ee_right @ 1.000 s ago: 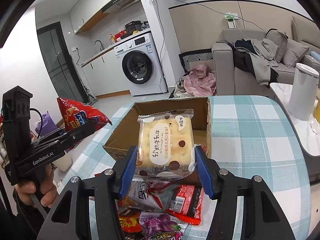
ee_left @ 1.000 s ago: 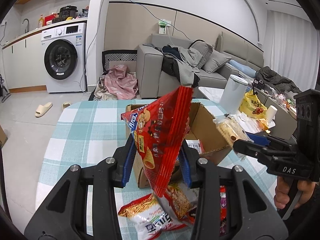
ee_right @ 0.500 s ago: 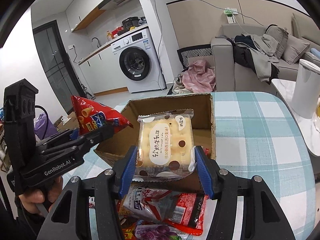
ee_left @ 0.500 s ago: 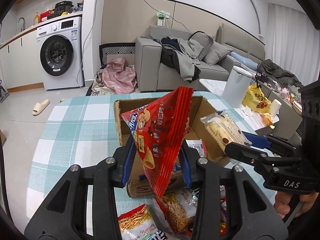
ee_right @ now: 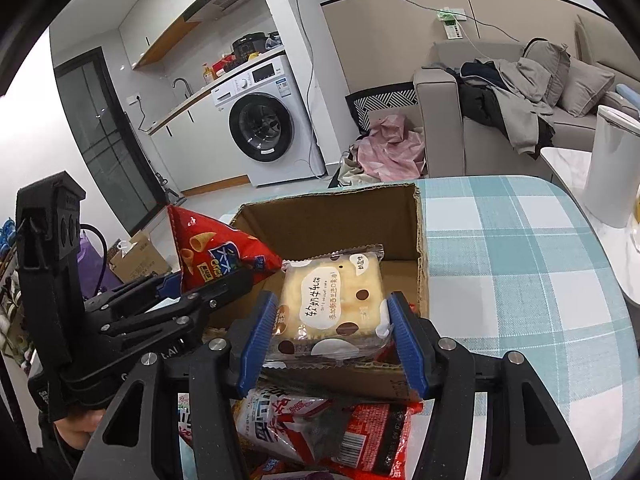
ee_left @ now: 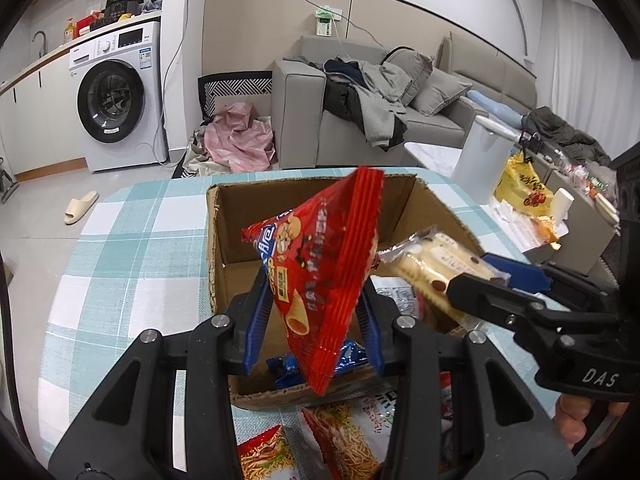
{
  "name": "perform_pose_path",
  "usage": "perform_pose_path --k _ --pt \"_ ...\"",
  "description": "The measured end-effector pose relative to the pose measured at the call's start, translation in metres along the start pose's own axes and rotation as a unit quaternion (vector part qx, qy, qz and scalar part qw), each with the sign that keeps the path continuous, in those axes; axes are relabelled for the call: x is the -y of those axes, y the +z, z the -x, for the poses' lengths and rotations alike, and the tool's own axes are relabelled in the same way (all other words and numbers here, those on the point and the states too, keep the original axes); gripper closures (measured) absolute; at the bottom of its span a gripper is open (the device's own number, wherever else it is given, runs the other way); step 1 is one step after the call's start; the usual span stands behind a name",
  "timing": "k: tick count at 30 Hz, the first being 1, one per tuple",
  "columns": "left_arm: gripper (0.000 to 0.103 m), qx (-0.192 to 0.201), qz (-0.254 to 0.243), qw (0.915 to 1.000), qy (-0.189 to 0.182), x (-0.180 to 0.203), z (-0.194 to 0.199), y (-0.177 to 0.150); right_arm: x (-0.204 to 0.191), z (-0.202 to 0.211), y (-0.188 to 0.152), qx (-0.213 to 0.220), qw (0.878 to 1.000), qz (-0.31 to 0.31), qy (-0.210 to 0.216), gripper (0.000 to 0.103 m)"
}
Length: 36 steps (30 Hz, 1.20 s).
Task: Organize snacks
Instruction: 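Open both tools to drop the chip bag and bread pack into the box, then withdraw both tools from the box toward the snack pile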
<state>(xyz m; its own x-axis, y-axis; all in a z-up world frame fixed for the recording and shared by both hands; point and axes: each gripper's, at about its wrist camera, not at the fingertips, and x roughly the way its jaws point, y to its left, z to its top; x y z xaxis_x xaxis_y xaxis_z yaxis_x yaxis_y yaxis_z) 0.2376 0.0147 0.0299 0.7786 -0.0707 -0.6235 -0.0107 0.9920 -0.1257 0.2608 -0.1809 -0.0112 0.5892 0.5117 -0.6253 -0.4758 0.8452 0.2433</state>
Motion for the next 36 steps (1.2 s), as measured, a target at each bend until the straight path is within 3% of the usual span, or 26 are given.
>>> perform_pose_path --k 7,10,12,14,17,21,23,36 --pt "0.066 -0.015 0.000 0.9999 0.000 -0.001 -0.010 -0.006 0.002 -0.001 0.000 0.004 1.000 0.005 -0.004 0.045" --pt "0.065 -0.012 0.000 0.9999 -0.004 -0.003 -0.007 -0.007 0.001 0.003 -0.002 0.010 1.000 0.014 -0.006 0.040" --pt "0.057 -0.011 -0.003 0.9999 -0.003 -0.002 -0.003 -0.008 -0.001 0.006 -0.003 0.014 1.000 0.021 -0.009 0.038" --pt "0.042 -0.004 -0.006 1.0000 -0.001 -0.001 0.003 -0.009 -0.002 0.011 -0.004 0.015 0.999 0.028 -0.014 0.037" --pt "0.021 0.007 -0.011 0.9999 0.004 0.002 0.016 -0.010 -0.005 0.018 -0.007 0.016 0.999 0.040 -0.017 0.024" --pt "0.014 0.017 -0.018 0.9996 0.010 0.005 0.033 -0.013 -0.007 0.030 -0.013 0.022 0.999 0.040 -0.015 0.006" --pt "0.001 0.020 -0.019 0.9995 0.014 0.005 0.041 -0.016 -0.005 0.035 -0.016 0.025 0.999 0.034 -0.017 0.001" --pt "0.001 0.028 -0.011 0.9992 0.027 0.001 0.096 -0.048 0.006 0.064 -0.043 0.025 0.999 0.020 -0.028 0.001"
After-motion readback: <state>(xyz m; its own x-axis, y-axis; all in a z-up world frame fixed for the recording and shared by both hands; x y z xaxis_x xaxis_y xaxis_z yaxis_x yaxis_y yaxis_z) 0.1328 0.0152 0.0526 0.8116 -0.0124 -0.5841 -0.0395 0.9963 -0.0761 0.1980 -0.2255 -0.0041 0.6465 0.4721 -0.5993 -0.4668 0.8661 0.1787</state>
